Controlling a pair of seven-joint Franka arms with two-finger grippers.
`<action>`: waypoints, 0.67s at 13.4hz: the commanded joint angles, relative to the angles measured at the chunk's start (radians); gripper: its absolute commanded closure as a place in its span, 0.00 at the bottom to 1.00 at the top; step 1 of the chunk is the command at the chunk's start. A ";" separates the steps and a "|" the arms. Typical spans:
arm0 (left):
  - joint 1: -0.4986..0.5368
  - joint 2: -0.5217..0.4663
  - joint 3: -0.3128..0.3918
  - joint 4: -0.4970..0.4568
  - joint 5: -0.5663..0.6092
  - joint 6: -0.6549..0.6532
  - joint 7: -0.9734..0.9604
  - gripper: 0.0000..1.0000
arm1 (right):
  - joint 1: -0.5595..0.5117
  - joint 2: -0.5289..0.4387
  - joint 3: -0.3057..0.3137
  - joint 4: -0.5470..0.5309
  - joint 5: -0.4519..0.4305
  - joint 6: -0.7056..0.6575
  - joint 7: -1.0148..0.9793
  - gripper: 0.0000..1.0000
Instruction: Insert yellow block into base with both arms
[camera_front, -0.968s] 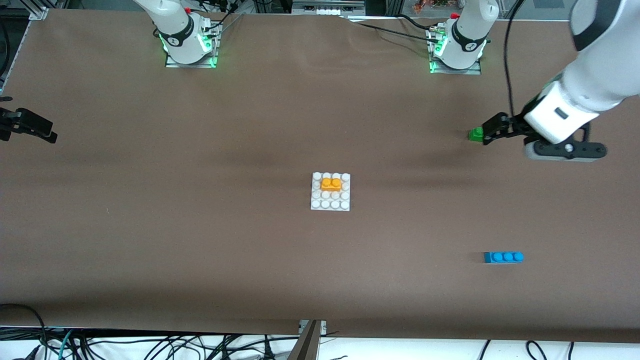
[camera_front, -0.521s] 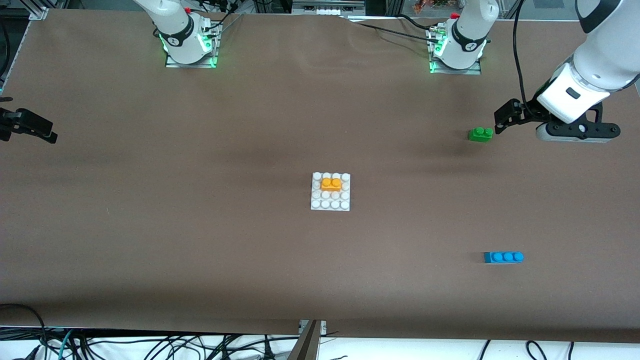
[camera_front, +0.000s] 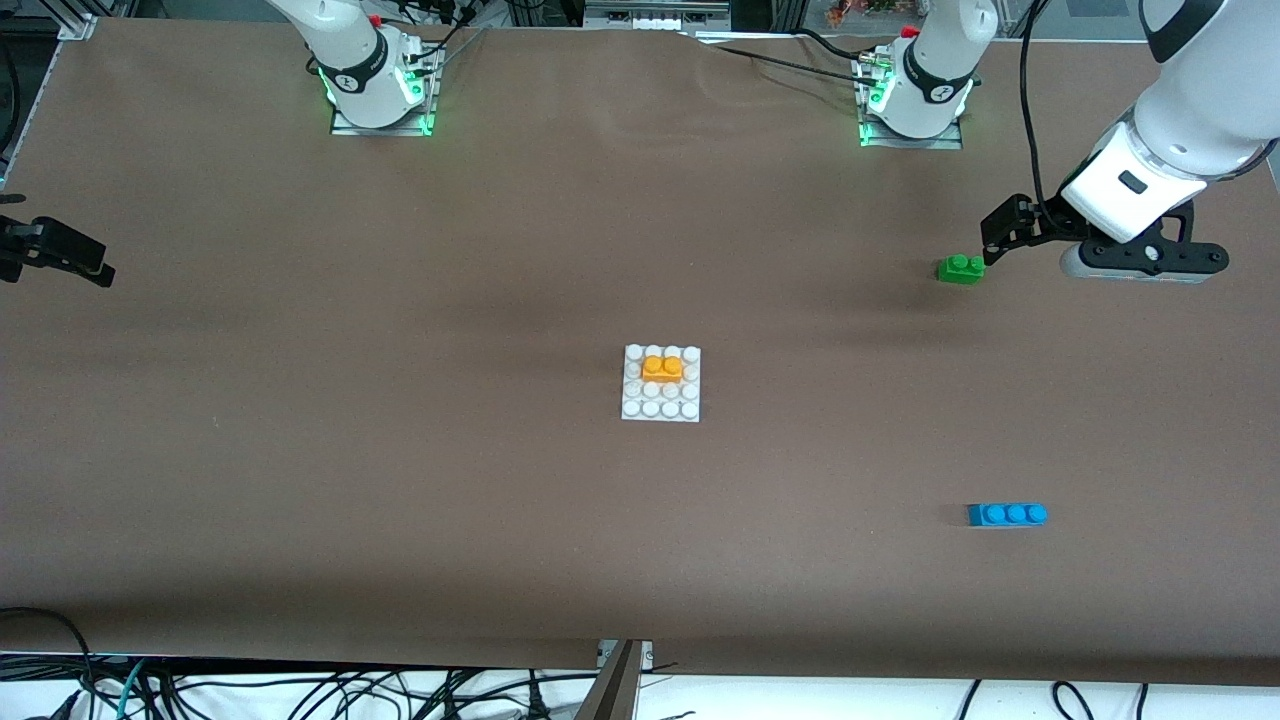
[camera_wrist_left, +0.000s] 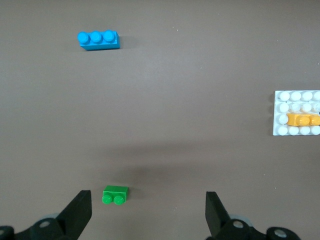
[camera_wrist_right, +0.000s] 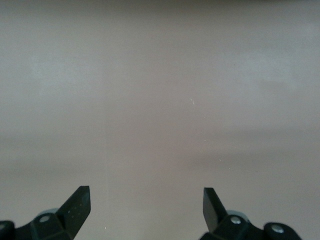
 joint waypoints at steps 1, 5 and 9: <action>0.000 0.015 -0.001 0.031 0.025 -0.024 0.010 0.00 | -0.003 -0.007 0.004 -0.007 0.004 0.007 -0.015 0.00; 0.004 0.015 0.003 0.030 0.024 -0.032 0.007 0.00 | -0.003 -0.007 0.004 -0.007 0.004 0.007 -0.015 0.00; 0.006 0.015 0.007 0.031 0.025 -0.049 0.005 0.00 | -0.003 -0.007 0.004 -0.007 0.004 0.007 -0.015 0.00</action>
